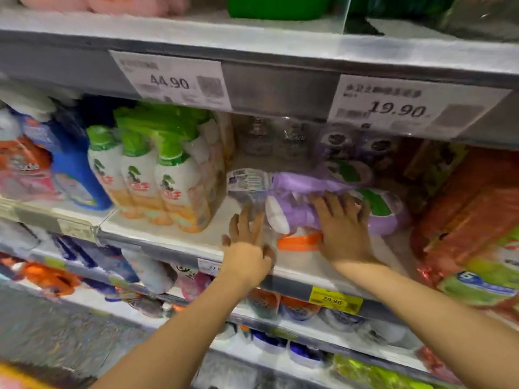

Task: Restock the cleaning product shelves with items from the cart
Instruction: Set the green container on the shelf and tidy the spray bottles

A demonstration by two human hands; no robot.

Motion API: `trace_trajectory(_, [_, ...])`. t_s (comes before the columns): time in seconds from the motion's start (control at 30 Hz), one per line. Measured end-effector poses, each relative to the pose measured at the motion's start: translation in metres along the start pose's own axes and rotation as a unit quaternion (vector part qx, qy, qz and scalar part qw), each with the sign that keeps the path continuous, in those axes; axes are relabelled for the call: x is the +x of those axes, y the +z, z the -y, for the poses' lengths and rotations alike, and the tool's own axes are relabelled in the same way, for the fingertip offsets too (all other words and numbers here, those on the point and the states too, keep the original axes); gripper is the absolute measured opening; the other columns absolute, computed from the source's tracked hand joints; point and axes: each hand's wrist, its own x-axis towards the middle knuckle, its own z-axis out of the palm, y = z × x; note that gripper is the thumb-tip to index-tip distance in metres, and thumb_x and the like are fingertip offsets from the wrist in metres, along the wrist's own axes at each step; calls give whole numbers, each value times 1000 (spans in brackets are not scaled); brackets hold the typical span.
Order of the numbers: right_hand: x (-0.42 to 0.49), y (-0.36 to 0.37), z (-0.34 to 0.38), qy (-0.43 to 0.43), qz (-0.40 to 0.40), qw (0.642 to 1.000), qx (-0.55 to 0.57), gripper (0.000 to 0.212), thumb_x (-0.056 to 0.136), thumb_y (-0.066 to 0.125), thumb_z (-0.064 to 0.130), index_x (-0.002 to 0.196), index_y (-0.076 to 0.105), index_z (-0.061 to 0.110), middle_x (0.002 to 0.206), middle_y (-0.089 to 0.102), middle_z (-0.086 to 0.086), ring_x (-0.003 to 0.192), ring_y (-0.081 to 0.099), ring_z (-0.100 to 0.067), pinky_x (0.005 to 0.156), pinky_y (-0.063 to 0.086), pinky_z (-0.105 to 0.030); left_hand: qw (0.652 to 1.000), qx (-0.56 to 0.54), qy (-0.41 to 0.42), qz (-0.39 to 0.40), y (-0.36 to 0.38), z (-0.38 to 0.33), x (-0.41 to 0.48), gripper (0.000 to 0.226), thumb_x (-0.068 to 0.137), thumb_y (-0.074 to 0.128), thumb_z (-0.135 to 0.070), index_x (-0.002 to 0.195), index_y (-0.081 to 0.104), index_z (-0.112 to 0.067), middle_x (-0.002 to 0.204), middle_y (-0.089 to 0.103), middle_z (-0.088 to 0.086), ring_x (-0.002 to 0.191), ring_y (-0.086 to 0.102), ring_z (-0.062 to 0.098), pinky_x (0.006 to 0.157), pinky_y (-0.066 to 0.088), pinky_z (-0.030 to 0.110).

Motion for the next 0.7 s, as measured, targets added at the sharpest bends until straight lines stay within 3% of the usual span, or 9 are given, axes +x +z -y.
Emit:
trace_trajectory(0.07, [0,3,-2,-5,-46,999,-16,47,71,57,12,116,46,18,101,65,-13,92,57,-39,79,49,-65,999,-19,-23,16,7,-1,13,86,92,50,-37,153,-9,-26,159,-20,10,146,-4,33,115,13,57])
trace_trajectory(0.17, [4,0,-11,-21,-54,998,-19,44,73,39,15,115,53,16,93,67,-11,81,62,-38,69,53,-54,1000,12,-23,16,14,-5,21,82,93,46,-38,153,-9,-28,157,-28,10,146,-2,33,112,10,65])
trace_trajectory(0.27, [1,-1,-16,-54,-64,996,-32,49,73,47,18,122,52,17,96,67,-10,84,63,-41,72,53,-56,999,36,-18,2,18,-5,20,73,94,40,-37,153,-4,-31,155,-32,10,146,-2,36,110,11,67])
trace_trajectory(0.4, [-12,-5,-24,-52,-21,998,-5,92,43,84,4,125,45,18,107,69,-10,94,64,-45,79,49,-65,998,56,-27,30,15,-10,22,74,96,34,-39,151,-15,-30,152,-37,11,146,-7,39,109,10,69])
trace_trajectory(0.5, [-26,-13,-33,-69,-35,995,61,95,41,89,5,125,46,19,110,69,-10,97,65,-42,82,48,-66,997,65,-27,44,13,-11,24,70,97,32,-40,151,-11,-31,153,-36,13,146,-6,39,109,10,70])
trace_trajectory(0.57, [-32,-24,-37,-78,-67,985,138,83,52,82,7,126,47,21,112,68,-9,101,64,-38,87,50,-56,997,63,-26,46,13,-10,24,69,96,32,-40,150,-10,-32,152,-36,13,146,-5,38,108,9,71])
trace_trajectory(0.63, [-33,-42,-41,-60,-107,966,227,65,64,70,15,125,51,22,115,66,-5,105,60,-28,94,46,-37,997,59,-25,43,13,-10,23,69,96,34,-40,150,-9,-34,153,-36,12,146,-4,38,108,10,71])
trace_trajectory(0.7, [-32,-65,-45,-19,-104,941,321,51,72,65,25,122,55,27,112,61,13,100,56,-11,85,39,-15,998,49,-24,41,12,-10,22,71,96,36,-39,150,-10,-37,153,-35,11,146,-3,38,109,10,71])
